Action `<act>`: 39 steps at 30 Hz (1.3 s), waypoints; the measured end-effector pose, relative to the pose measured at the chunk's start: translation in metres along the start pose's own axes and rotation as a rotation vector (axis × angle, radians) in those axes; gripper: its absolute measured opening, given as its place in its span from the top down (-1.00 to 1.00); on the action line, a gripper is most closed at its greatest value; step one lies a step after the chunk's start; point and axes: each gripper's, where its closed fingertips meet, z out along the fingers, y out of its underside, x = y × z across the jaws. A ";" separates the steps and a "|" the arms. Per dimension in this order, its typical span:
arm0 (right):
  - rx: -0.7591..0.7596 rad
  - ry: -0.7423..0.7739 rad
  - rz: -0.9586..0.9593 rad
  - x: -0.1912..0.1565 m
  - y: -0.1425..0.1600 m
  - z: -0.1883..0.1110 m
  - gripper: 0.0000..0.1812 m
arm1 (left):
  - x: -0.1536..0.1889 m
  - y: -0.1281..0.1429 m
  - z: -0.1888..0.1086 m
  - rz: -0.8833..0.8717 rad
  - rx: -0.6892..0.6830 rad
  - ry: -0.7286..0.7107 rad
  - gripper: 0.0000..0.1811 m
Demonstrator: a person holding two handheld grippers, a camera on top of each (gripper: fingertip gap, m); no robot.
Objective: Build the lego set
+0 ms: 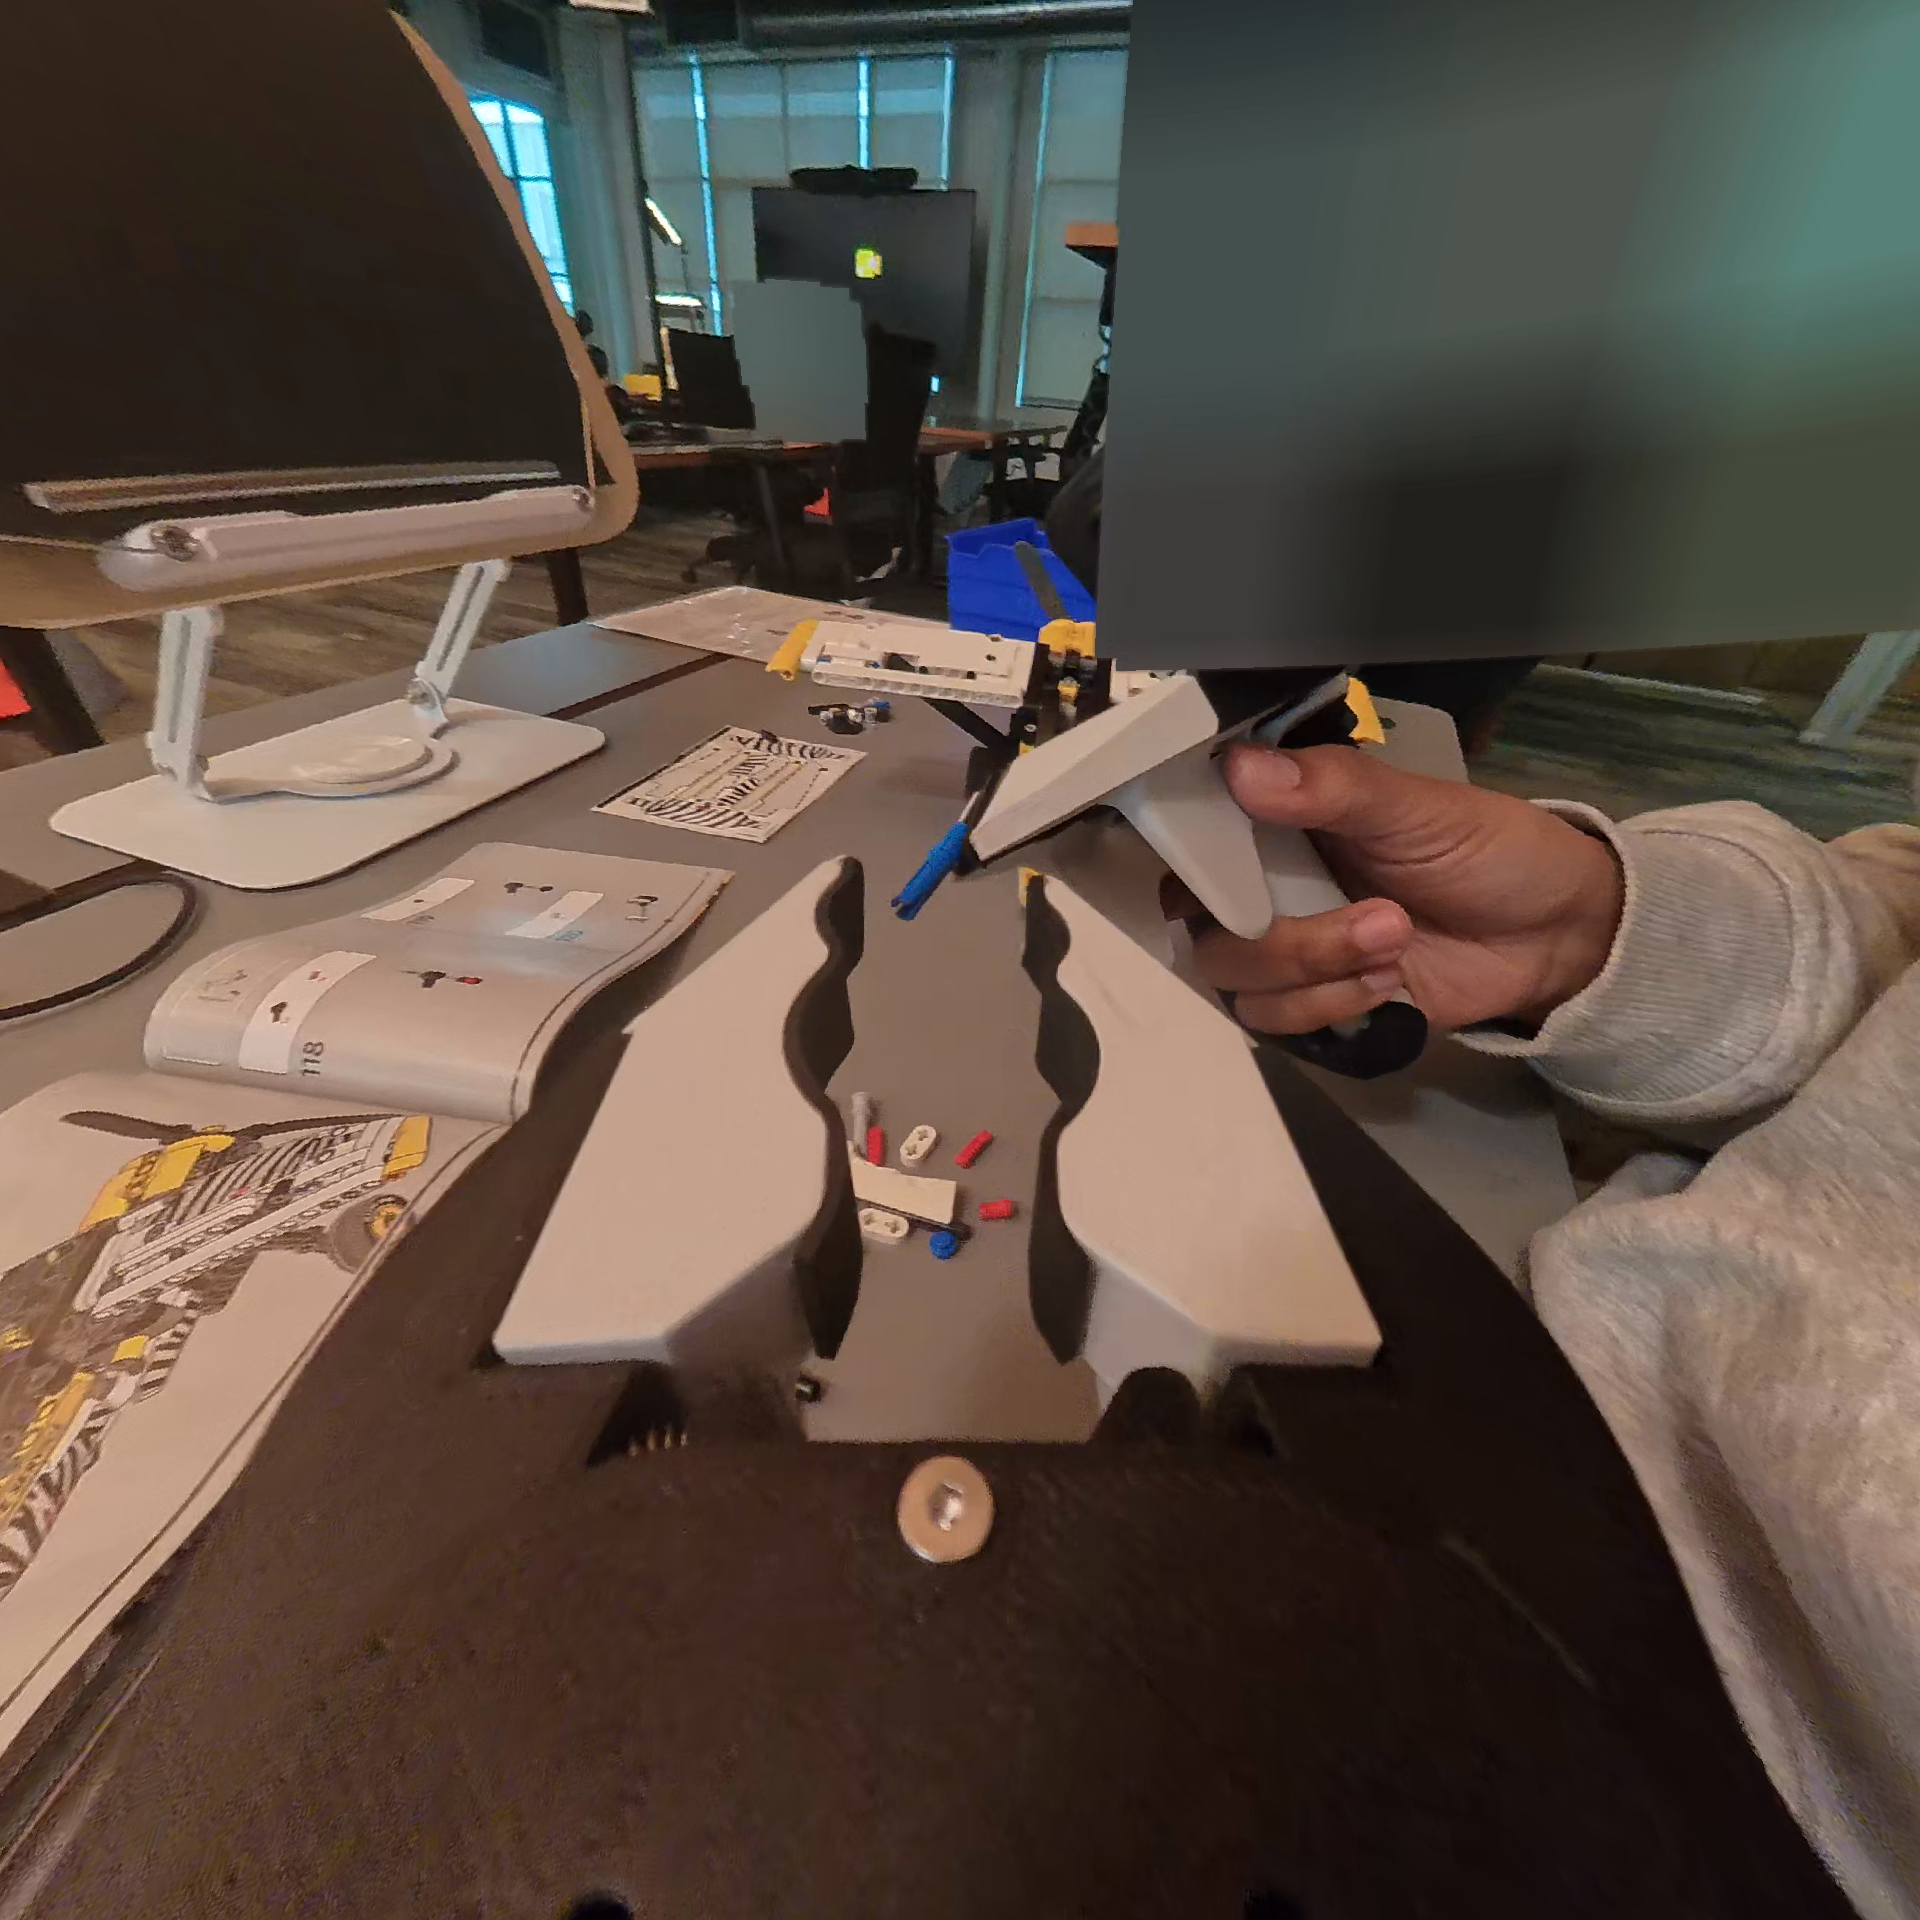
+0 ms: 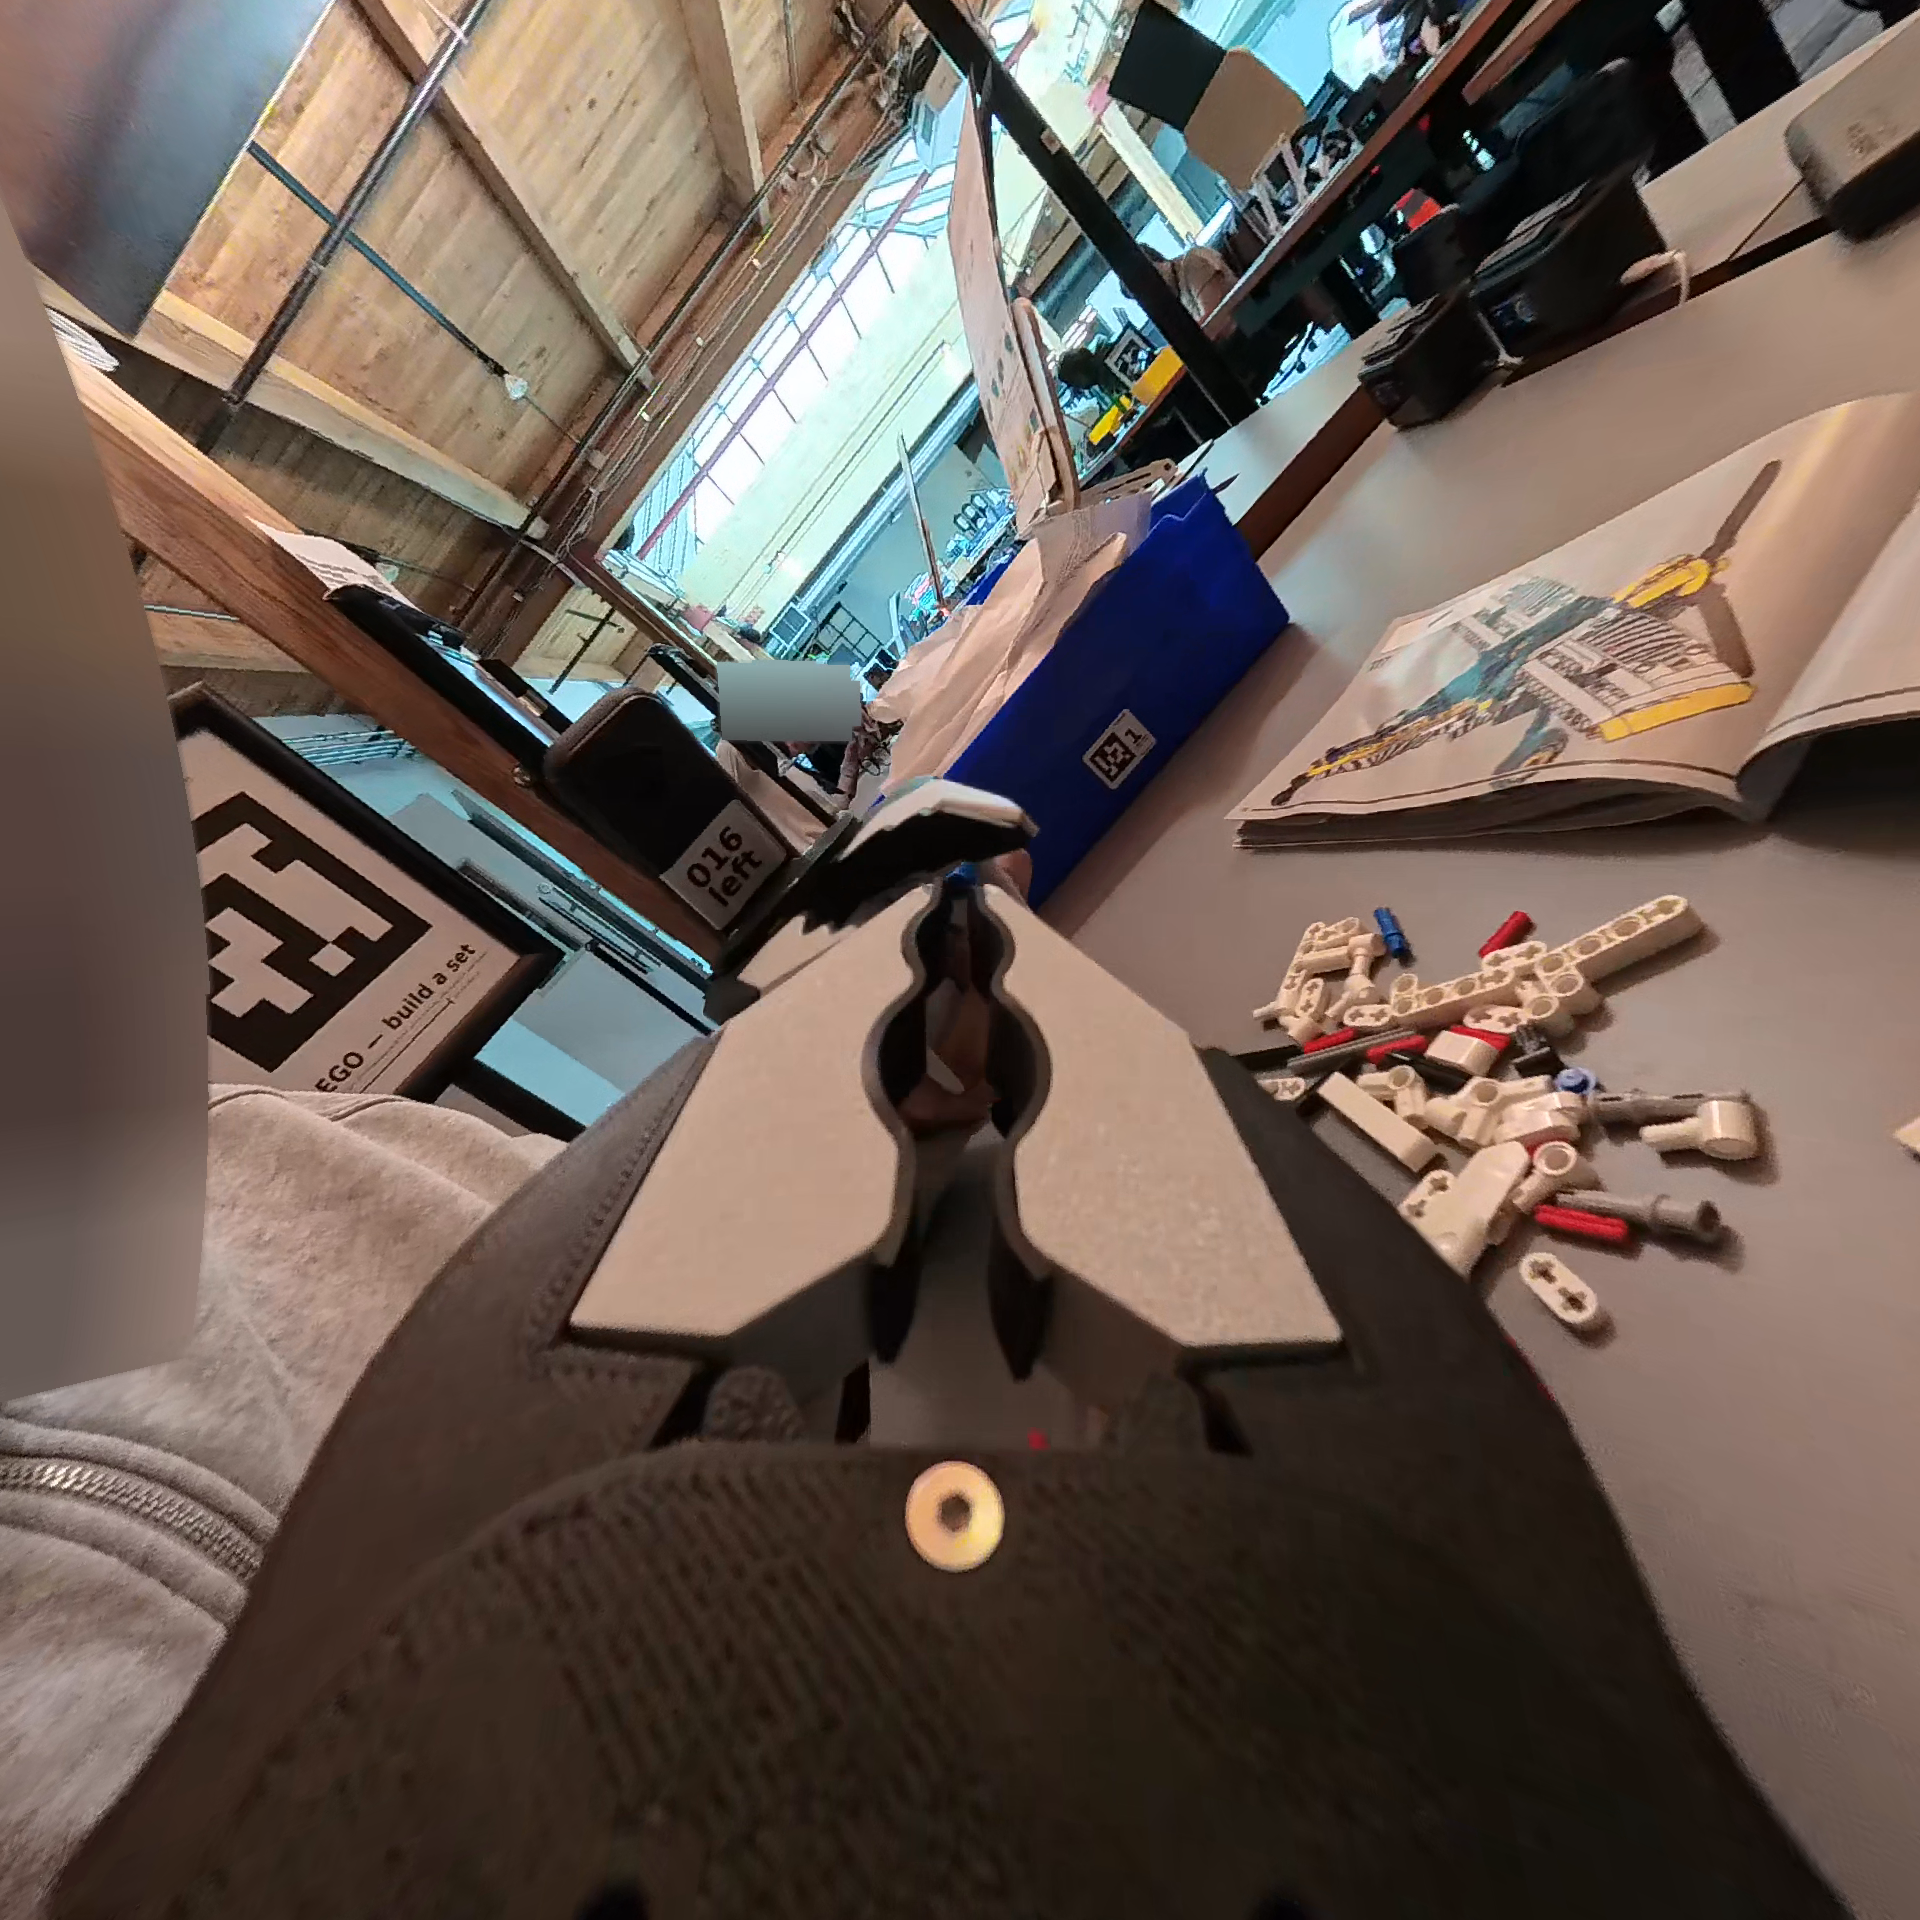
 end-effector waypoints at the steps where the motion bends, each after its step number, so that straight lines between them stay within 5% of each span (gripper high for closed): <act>1: -0.004 -0.006 0.001 -0.001 0.001 -0.001 0.99 | 0.003 0.001 0.001 0.005 -0.004 0.014 0.67; 7: -0.049 -0.055 0.033 -0.010 0.008 -0.011 0.98 | 0.017 0.003 0.000 0.006 -0.011 0.106 0.96; 13: -0.126 -0.036 0.001 -0.014 0.026 -0.029 0.97 | 0.041 0.015 0.003 -0.046 -0.084 0.274 0.97; 19: -0.200 0.159 -0.433 -0.008 0.030 -0.056 0.68 | 0.049 0.024 0.004 -0.137 -0.135 0.370 0.96; 26: -0.393 0.218 -0.996 -0.019 0.050 -0.063 0.74 | 0.069 0.039 0.002 -0.194 -0.229 0.508 0.96; 39: -0.489 0.134 -1.176 -0.023 0.071 -0.052 0.93 | 0.087 0.046 -0.006 -0.287 -0.285 0.685 0.95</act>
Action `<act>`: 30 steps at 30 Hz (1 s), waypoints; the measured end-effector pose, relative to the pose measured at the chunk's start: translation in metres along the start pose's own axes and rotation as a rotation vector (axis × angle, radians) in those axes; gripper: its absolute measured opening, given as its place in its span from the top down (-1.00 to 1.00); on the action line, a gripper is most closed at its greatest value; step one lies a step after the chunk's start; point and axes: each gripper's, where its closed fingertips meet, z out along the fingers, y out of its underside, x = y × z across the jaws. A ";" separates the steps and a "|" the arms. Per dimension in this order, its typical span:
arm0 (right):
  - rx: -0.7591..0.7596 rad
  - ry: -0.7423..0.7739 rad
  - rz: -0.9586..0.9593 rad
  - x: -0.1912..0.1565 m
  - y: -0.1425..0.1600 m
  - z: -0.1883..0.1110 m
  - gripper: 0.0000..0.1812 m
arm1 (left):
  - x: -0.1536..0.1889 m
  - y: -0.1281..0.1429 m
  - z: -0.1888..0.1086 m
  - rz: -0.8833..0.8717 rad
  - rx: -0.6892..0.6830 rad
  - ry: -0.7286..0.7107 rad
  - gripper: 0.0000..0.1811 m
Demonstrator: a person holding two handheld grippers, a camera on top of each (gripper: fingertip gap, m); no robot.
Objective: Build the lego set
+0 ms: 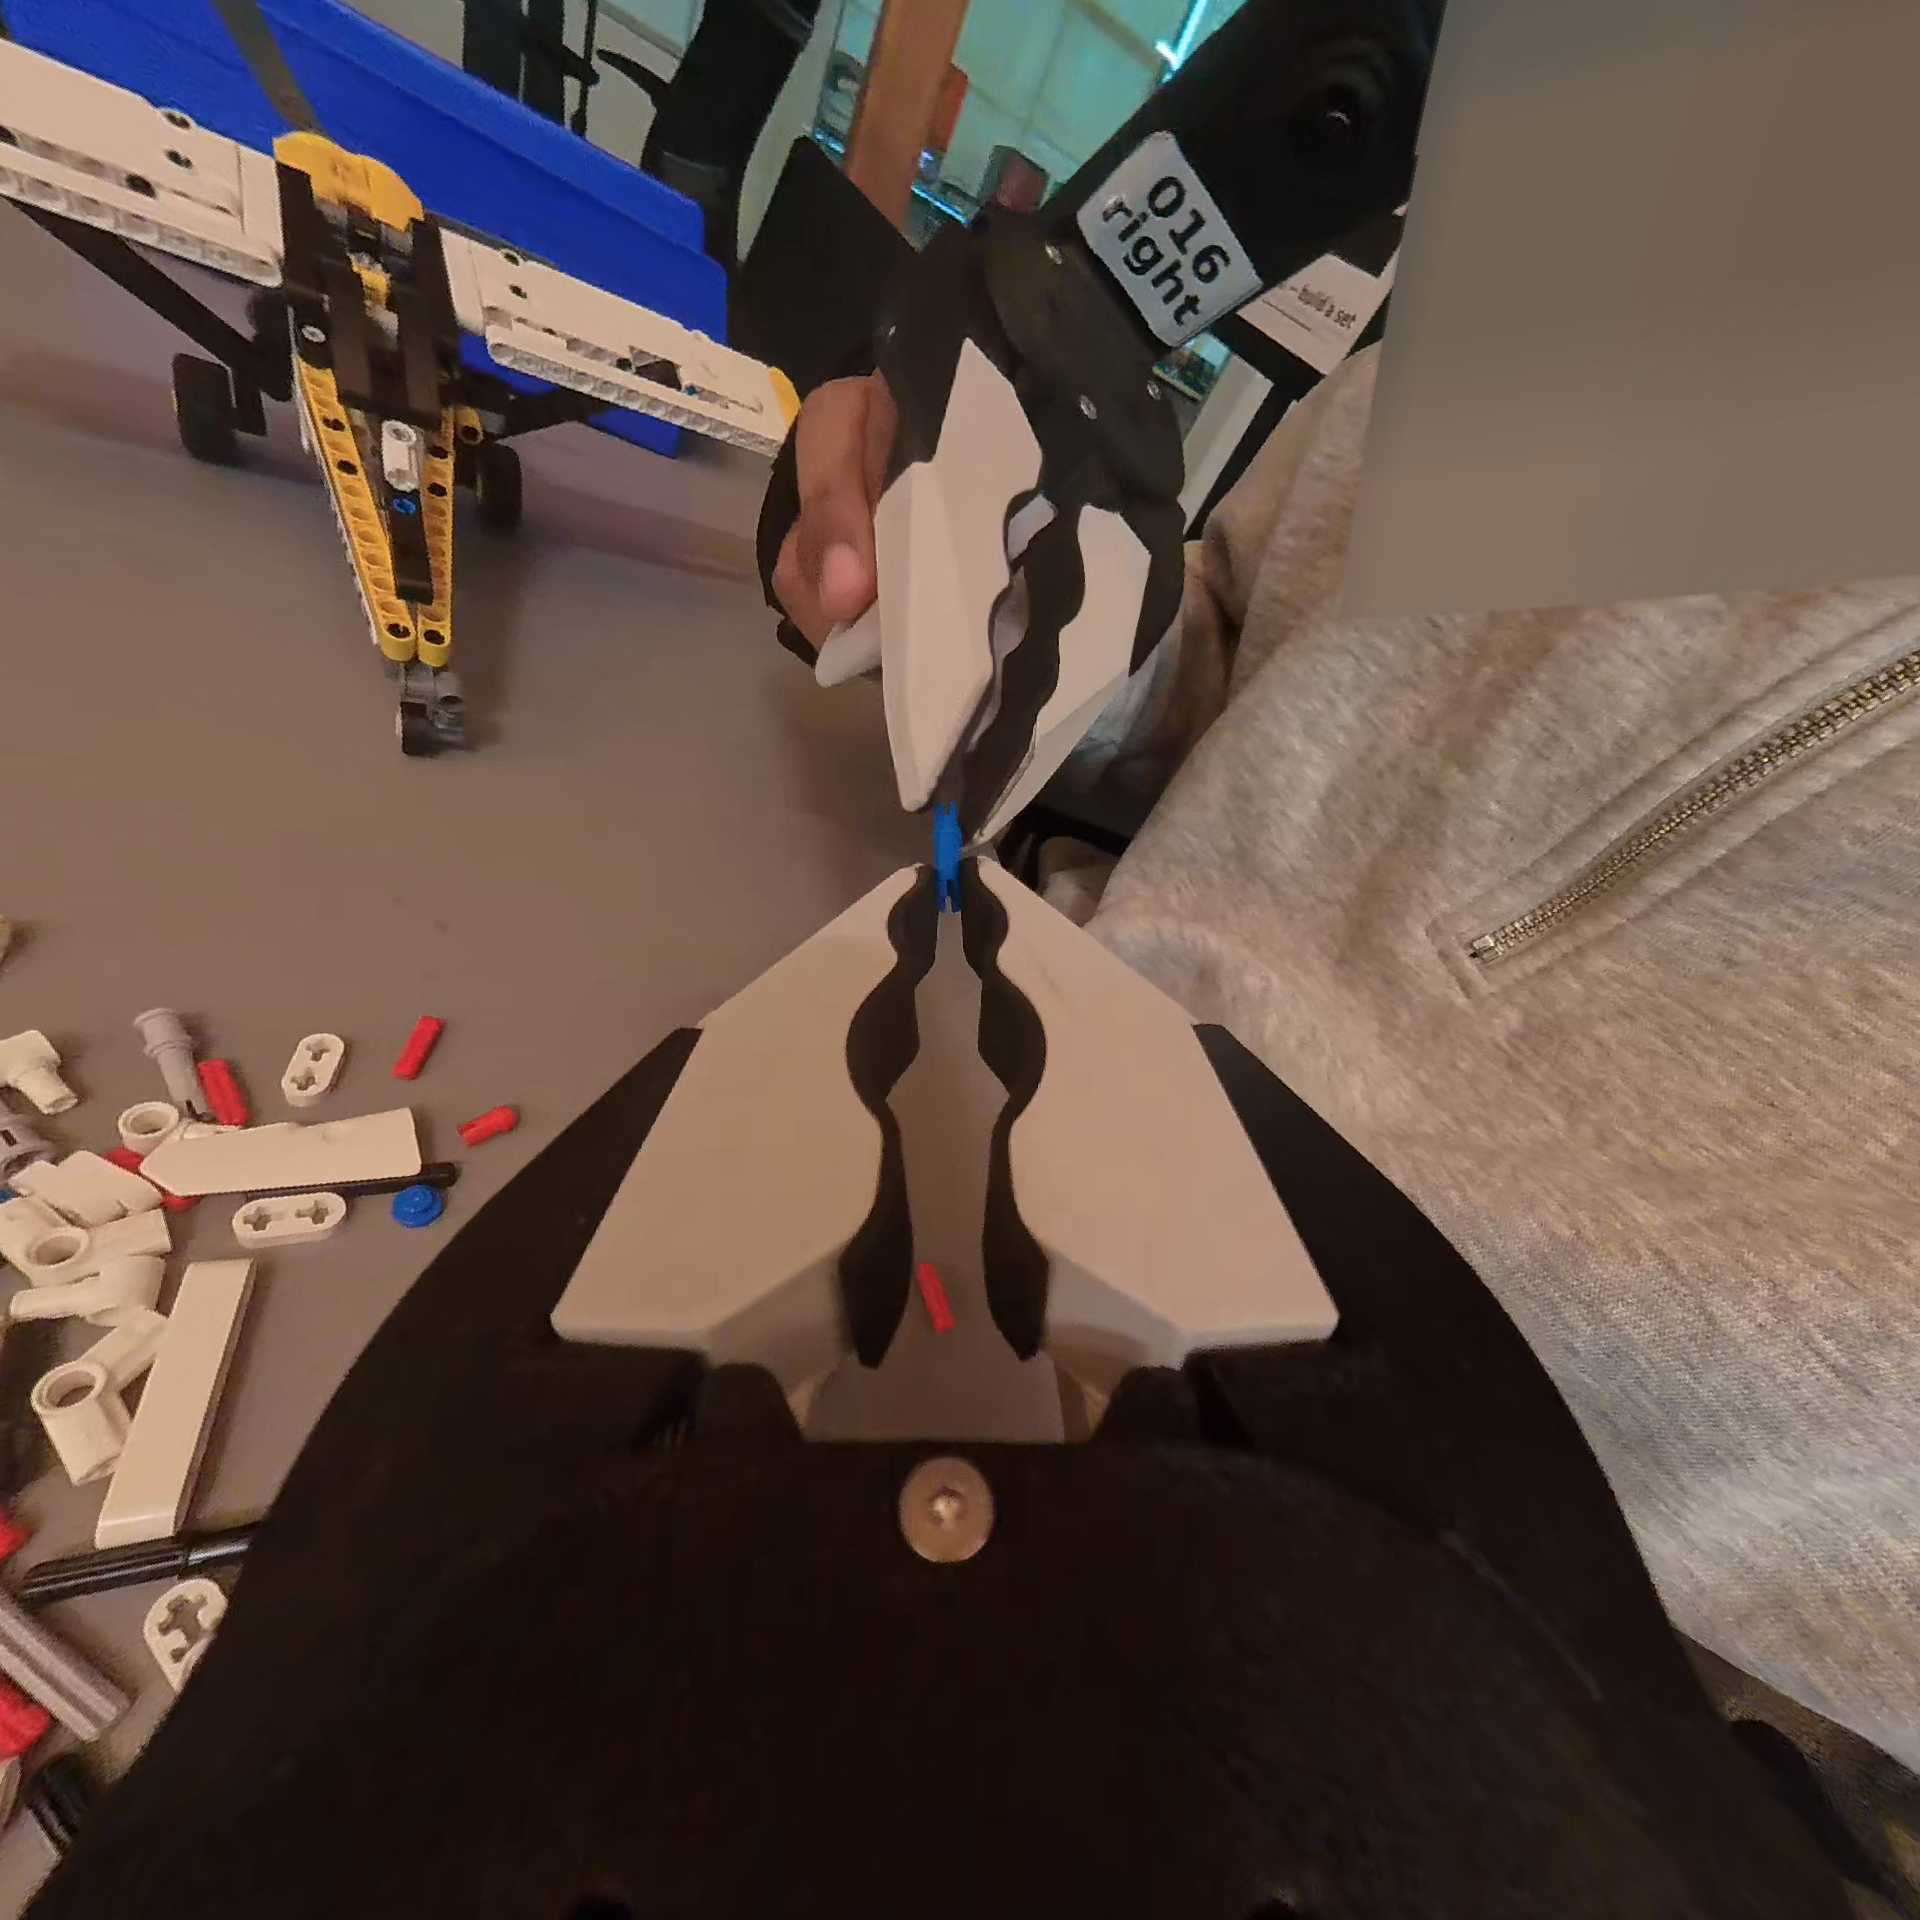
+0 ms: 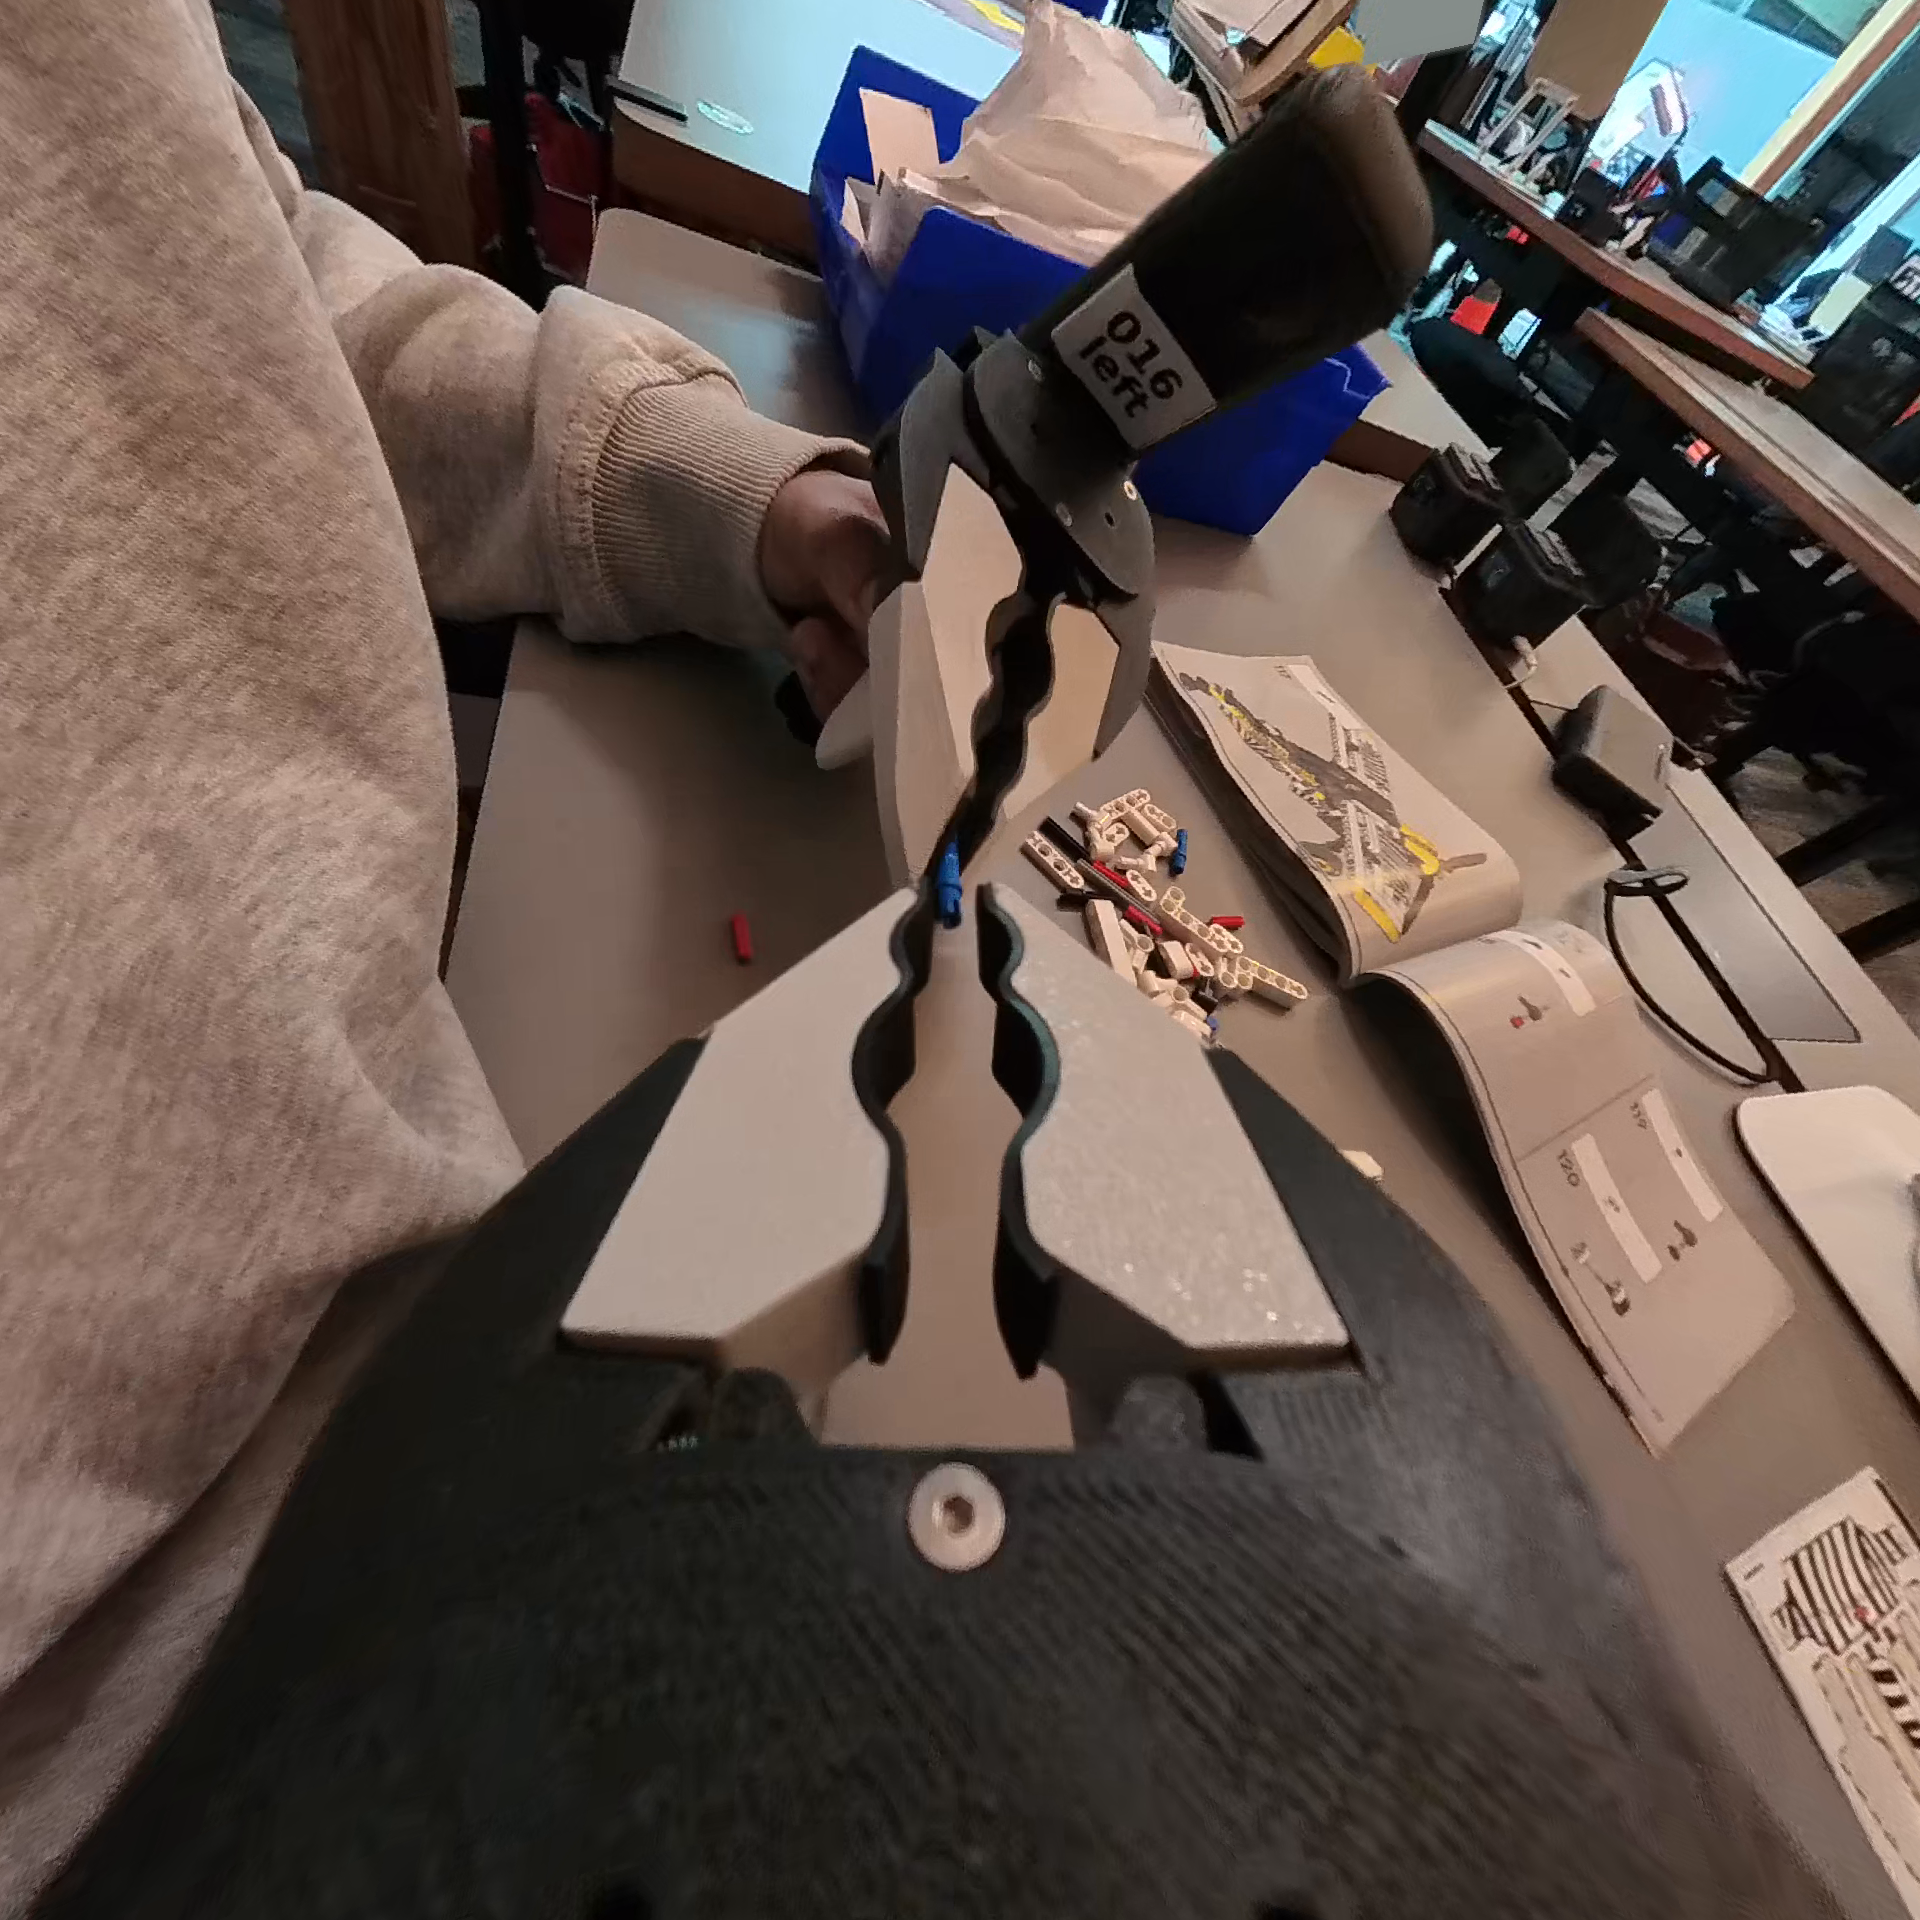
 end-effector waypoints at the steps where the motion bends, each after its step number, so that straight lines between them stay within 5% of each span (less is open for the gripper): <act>1: -0.004 -0.003 -0.006 -0.001 0.001 0.001 0.96 | -0.001 0.001 0.000 -0.002 -0.002 -0.002 0.95; 21: 0.004 -0.054 0.198 -0.014 0.013 -0.002 0.96 | 0.003 0.008 0.008 0.006 -0.034 0.037 0.95; 23: 0.015 -0.028 0.285 -0.010 0.017 -0.006 0.97 | -0.007 0.002 0.011 0.011 0.003 -0.022 0.80; 26: 0.031 0.142 0.421 0.012 0.034 -0.022 0.97 | -0.025 -0.013 0.012 0.011 0.075 -0.114 0.58; 30: 0.021 0.498 0.654 0.052 0.079 -0.064 0.96 | -0.047 -0.031 0.029 -0.032 0.104 -0.168 0.52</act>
